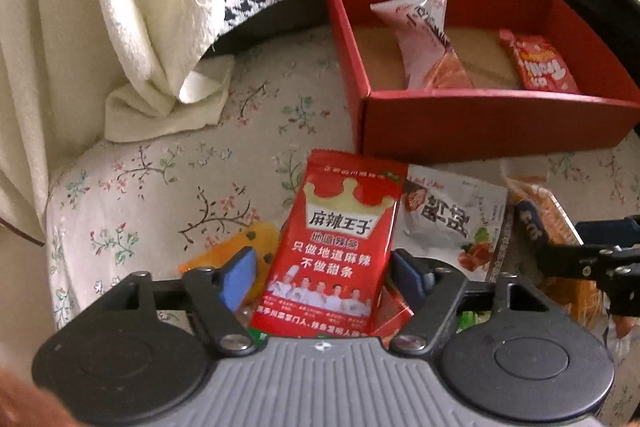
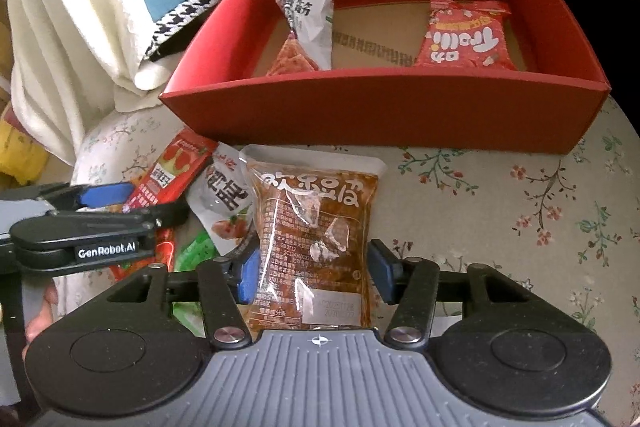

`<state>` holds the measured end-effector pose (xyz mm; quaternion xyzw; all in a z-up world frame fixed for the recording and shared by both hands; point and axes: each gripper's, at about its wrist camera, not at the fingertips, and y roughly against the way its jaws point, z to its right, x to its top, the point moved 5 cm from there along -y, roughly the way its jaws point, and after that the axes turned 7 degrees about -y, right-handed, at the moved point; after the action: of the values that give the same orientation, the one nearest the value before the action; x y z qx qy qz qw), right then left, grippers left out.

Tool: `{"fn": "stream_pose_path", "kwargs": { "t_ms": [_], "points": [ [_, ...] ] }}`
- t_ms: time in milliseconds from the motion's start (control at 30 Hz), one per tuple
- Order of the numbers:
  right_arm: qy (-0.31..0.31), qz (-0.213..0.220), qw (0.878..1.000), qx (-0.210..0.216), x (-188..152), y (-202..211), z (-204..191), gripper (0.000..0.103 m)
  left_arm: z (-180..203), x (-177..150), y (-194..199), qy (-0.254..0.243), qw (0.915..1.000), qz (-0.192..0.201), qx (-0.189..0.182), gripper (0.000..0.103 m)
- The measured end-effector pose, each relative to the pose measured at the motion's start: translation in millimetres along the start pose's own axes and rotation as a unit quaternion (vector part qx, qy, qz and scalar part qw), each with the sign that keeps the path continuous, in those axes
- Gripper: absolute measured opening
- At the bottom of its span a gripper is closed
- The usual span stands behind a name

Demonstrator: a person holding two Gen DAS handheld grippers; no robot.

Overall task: Organize snacks
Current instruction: 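Grasp the brown dried-meat bag with the right gripper while the left grasps the red spicy-strip packet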

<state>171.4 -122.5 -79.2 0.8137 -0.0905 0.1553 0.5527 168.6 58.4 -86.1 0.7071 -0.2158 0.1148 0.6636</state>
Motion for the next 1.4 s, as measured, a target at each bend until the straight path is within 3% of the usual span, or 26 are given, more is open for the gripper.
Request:
{"fn": "stream_pose_path", "kwargs": {
  "t_ms": [233, 367, 567, 633, 767, 867, 933, 1000, 1067, 1400],
  "points": [
    [-0.001, 0.009, 1.0, 0.006, 1.4, 3.6, 0.6, 0.06, 1.2, 2.7, 12.6, 0.02, 0.9995, 0.007, -0.026, 0.047],
    [-0.002, 0.018, 1.0, 0.013, 3.6, 6.6, -1.7, 0.06, 0.0, 6.3, 23.5, 0.032, 0.9986, 0.018, -0.039, 0.037],
    [0.0, 0.004, 1.0, 0.001, 0.0, -2.4, -1.7, 0.06, 4.6, 5.4, 28.9, 0.026, 0.9985, 0.019, -0.044, 0.036],
    [0.0, 0.004, 1.0, 0.001, -0.5, -2.3, -2.1, 0.061, 0.6, 6.3, 23.1, 0.03, 0.9991, 0.012, -0.028, 0.038],
    [-0.001, 0.001, 1.0, 0.001, -1.4, -3.8, -2.4, 0.063, -4.0, 13.1, 13.5, 0.009, 0.9999, 0.01, 0.004, 0.075],
    [-0.003, 0.0, 1.0, 0.002, -1.1, -4.2, -2.1, 0.063, -1.5, 7.8, -1.8, 0.017, 0.9996, -0.017, -0.017, 0.075],
    [-0.004, 0.0, 1.0, 0.003, -0.9, -3.8, -1.6, 0.063, -1.4, 5.0, -7.4, 0.02, 0.9996, -0.014, -0.01, 0.071],
    [-0.003, 0.0, 1.0, 0.004, -0.9, -2.9, -1.3, 0.063, -2.9, 7.5, -1.6, 0.032, 0.9994, -0.003, -0.01, 0.047],
    [-0.003, 0.002, 1.0, 0.005, -0.6, -1.4, -1.2, 0.063, -9.1, 9.6, 6.6, 0.063, 0.9976, 0.001, -0.027, 0.043],
    [-0.003, 0.019, 0.999, 0.027, 6.4, 9.0, -8.2, 0.061, -22.7, 9.1, 32.5, 0.101, 0.9932, 0.027, -0.05, 0.041]
  ]
}}
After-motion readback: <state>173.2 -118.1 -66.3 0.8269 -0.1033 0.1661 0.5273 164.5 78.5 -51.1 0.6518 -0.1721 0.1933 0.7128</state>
